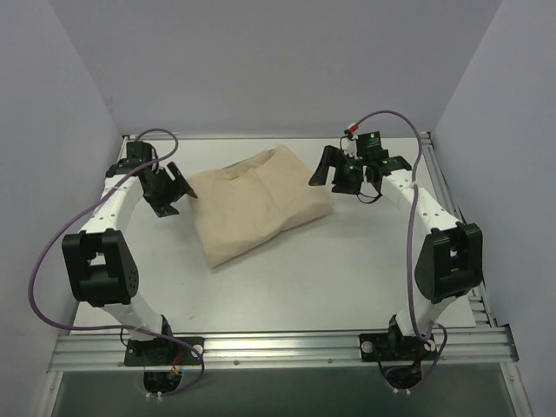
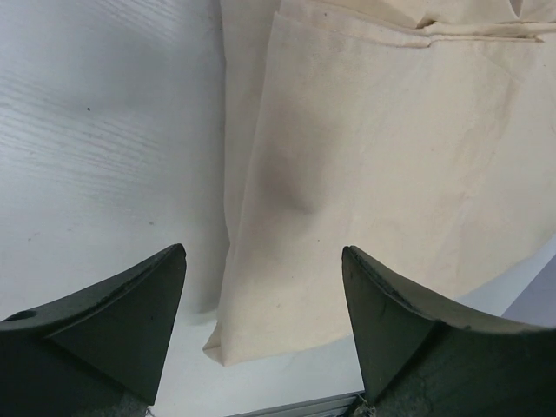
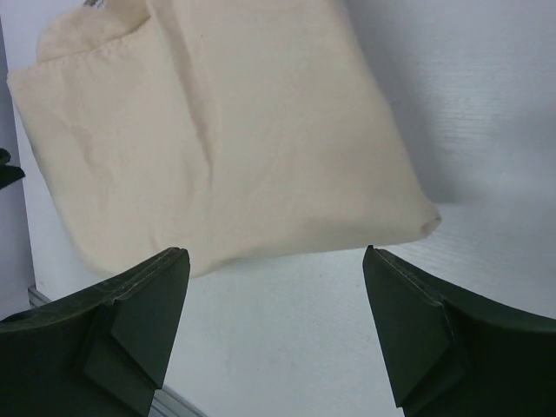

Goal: Open and lay out the surgical kit
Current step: Move the surgical kit at the center of the board.

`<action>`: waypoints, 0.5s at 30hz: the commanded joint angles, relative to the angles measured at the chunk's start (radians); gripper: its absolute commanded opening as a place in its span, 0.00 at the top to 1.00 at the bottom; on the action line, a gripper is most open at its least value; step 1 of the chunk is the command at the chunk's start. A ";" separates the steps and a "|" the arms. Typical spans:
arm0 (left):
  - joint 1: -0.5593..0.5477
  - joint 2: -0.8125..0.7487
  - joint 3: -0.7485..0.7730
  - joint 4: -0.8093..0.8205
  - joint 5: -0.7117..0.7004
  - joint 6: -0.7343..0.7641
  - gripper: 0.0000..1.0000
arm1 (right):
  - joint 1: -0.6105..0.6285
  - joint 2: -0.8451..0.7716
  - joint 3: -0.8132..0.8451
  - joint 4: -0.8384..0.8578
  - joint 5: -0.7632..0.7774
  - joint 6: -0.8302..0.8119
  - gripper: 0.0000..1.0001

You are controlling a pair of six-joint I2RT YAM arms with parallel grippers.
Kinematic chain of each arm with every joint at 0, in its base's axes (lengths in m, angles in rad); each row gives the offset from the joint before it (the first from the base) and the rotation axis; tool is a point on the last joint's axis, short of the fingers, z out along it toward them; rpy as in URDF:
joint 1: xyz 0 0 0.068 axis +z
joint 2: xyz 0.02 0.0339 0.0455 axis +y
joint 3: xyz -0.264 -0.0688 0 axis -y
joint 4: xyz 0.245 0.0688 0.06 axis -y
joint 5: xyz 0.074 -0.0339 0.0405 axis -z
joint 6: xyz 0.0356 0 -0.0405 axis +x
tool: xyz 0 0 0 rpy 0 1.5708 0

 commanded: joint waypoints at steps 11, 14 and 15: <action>0.002 0.134 0.086 0.132 0.113 0.002 0.23 | -0.077 0.268 0.263 -0.030 -0.086 -0.115 0.18; 0.007 0.160 0.113 0.112 0.087 0.000 0.23 | -0.075 0.333 0.314 -0.010 -0.139 -0.144 0.18; 0.007 0.168 0.119 0.116 0.081 0.000 0.23 | -0.075 0.351 0.329 -0.002 -0.155 -0.148 0.18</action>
